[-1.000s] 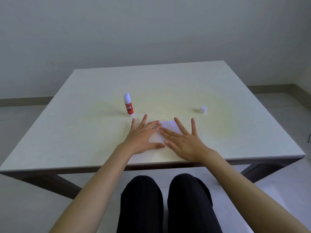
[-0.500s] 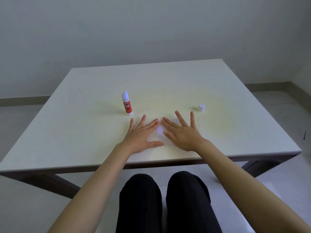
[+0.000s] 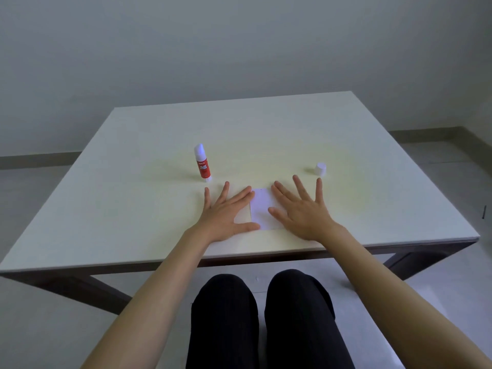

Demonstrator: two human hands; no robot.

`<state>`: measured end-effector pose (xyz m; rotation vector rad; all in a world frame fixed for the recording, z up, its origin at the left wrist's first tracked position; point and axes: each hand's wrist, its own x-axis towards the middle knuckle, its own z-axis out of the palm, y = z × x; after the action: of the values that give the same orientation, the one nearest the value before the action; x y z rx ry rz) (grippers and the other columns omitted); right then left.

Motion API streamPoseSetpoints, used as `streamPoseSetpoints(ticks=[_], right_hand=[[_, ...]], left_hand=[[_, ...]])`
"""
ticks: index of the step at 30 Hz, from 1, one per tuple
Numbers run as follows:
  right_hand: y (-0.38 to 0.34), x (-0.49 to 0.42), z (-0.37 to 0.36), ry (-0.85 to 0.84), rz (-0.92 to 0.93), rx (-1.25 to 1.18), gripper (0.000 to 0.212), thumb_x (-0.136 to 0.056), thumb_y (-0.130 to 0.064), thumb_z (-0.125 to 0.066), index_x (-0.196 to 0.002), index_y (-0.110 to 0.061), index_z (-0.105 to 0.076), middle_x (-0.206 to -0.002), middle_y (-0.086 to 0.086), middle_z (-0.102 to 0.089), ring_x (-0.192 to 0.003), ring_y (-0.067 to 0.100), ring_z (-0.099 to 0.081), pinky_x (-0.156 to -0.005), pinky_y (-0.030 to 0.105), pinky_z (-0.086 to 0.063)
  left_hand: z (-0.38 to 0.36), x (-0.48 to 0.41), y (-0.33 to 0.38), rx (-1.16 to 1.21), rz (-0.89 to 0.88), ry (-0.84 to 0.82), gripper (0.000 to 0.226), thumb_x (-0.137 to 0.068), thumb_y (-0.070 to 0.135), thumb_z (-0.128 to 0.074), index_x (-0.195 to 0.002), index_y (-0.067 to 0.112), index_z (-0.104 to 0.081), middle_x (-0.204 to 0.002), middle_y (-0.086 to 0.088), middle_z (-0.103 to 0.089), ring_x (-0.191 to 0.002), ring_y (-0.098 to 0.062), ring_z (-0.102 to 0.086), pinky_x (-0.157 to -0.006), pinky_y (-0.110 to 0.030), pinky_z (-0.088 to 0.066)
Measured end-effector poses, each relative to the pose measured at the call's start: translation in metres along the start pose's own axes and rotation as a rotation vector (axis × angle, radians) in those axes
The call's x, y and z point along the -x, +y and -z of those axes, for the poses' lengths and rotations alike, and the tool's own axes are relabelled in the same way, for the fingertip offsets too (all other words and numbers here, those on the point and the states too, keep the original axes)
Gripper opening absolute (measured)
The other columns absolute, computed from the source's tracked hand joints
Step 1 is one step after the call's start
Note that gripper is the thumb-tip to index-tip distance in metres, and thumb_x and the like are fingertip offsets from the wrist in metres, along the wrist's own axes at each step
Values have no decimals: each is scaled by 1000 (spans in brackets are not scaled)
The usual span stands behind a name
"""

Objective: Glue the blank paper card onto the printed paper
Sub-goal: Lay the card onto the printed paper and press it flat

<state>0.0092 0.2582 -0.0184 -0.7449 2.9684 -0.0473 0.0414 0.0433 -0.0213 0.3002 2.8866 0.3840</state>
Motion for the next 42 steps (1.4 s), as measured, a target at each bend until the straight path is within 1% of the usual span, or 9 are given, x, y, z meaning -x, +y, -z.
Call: streamPoseSetpoints(ticks=[6,12,15,18,25,30,36,39,42], right_hand=[[-19,44,-21,77,51,-7,89,-76,-76,13,-151,-32,-3,-161,-17,-2,-148,21,13,-99,48,38],[9,6,8,-19,-65,79,75,-89,-67,-4,-153,-27,-3,-161,-16,0,-147,24,18,-108,61,21],[-5,18,6,83,54,48,84,-81,-73,5,-152,-27,-3,-161,-16,0,-146,23,20,-105,58,28],[-23,34,-6,25,242,1,93,-72,-78,17,-152,-33,-1,-159,-20,0,-146,18,21,-99,52,37],[4,10,1,-25,7,8,68,-91,-63,-5,-151,-32,4,-160,-19,6,-146,20,20,-108,59,24],[-30,37,-7,45,273,-52,87,-78,-76,9,-152,-32,-3,-159,-20,-5,-145,17,23,-102,54,35],[-2,11,-1,-13,94,26,66,-92,-62,-5,-150,-35,8,-159,-22,3,-147,20,18,-110,61,21],[-3,2,4,-7,22,53,71,-90,-65,-2,-151,-30,6,-160,-19,4,-147,22,19,-109,60,22],[-26,20,-4,86,192,-6,85,-79,-74,10,-152,-32,-1,-160,-18,-3,-147,22,17,-104,57,31]], left_hand=[[-3,-2,-3,17,-6,14,86,-79,74,-39,-149,42,-1,-157,27,6,-146,-20,23,-109,-58,21],[0,-2,-2,-18,1,-11,86,-80,74,-38,-149,41,2,-157,26,9,-145,-21,24,-109,-60,21],[0,-1,-1,-21,-7,9,87,-80,75,-39,-150,39,-1,-157,26,8,-145,-20,24,-109,-59,22],[2,-1,0,-61,-46,44,88,-81,73,-40,-151,35,-5,-158,22,9,-145,-17,25,-110,-58,22],[3,-2,-2,-45,-59,11,88,-81,72,-39,-152,33,-5,-159,23,3,-147,-15,18,-109,-57,23],[0,-2,-3,21,-54,25,91,-76,77,-38,-151,36,-7,-157,26,1,-147,-16,18,-110,-56,23],[0,-4,-4,41,-34,11,87,-79,71,-46,-150,37,-8,-157,27,2,-146,-17,20,-109,-55,23],[0,-4,-4,47,-38,10,88,-78,72,-46,-150,37,-10,-157,28,2,-146,-17,20,-109,-54,24],[-2,-5,-5,82,-47,25,88,-75,73,-48,-149,37,-14,-156,30,0,-147,-16,19,-108,-54,24]])
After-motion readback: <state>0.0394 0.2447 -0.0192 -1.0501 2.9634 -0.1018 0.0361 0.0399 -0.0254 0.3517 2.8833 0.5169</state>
